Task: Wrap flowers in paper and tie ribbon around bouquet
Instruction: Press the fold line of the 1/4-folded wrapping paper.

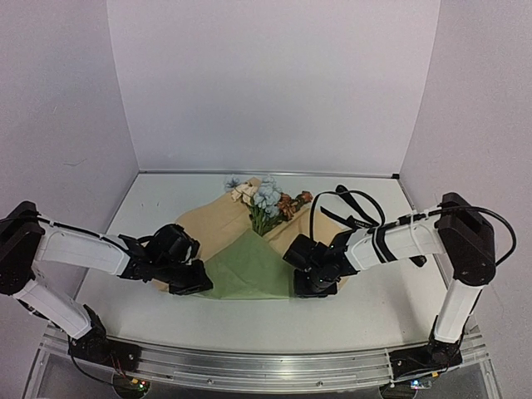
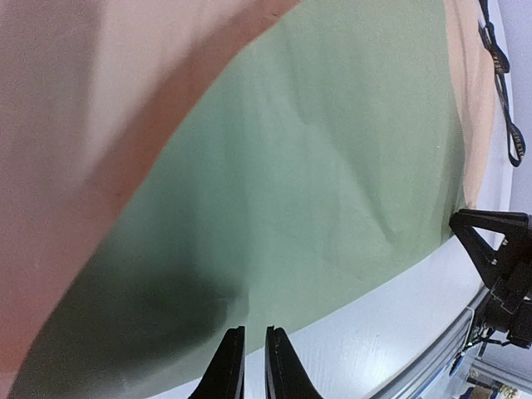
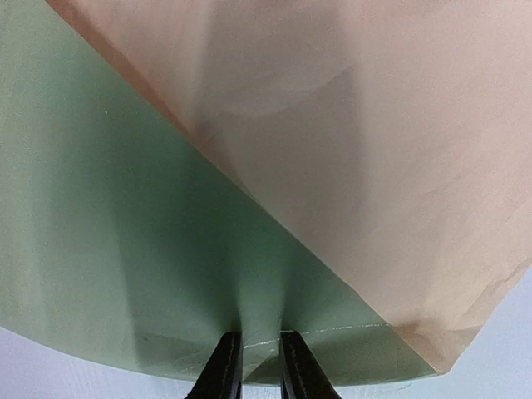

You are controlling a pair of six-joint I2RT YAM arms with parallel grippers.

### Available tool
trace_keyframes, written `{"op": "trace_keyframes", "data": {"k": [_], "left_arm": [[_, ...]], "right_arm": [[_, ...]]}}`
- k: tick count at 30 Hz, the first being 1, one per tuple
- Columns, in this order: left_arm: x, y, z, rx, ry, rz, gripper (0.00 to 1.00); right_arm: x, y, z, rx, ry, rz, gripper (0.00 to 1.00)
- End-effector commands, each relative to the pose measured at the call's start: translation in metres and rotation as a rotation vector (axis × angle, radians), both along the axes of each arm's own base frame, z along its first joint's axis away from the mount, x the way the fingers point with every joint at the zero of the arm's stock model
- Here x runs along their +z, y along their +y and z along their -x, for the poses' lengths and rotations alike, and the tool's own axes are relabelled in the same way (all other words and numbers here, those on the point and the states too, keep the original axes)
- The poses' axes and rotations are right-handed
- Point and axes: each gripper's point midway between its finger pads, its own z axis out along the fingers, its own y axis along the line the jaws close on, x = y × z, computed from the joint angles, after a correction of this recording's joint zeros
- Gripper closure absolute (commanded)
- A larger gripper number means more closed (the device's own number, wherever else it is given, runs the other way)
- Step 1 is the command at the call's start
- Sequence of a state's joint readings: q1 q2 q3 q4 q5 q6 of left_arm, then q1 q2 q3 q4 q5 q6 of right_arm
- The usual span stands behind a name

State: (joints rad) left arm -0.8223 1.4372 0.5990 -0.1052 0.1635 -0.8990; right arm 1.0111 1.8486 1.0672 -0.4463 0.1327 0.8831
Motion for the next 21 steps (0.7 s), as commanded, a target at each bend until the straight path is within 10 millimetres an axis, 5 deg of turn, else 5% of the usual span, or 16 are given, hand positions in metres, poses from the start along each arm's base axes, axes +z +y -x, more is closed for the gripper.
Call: {"op": "trace_keyframes", "data": {"k": [1,11,21], "left_arm": [[-0.02,0.023,0.007,0.068,0.037,-0.082,0.89],[-0.043,0.066,0.03,0.161,0.091,-0.191,0.9],[-0.043,0.108,0.04,0.293,0.076,-0.279,0.89]], "right_arm": [[-0.007,-0.029,0.011,-0.034,0.027,0.093,0.81],[-0.001,-0.039,0.012,-0.038,0.008,0.109,0.81],[0.001,-0.043,0.013,-0.044,0.003,0.114,0.81]]}}
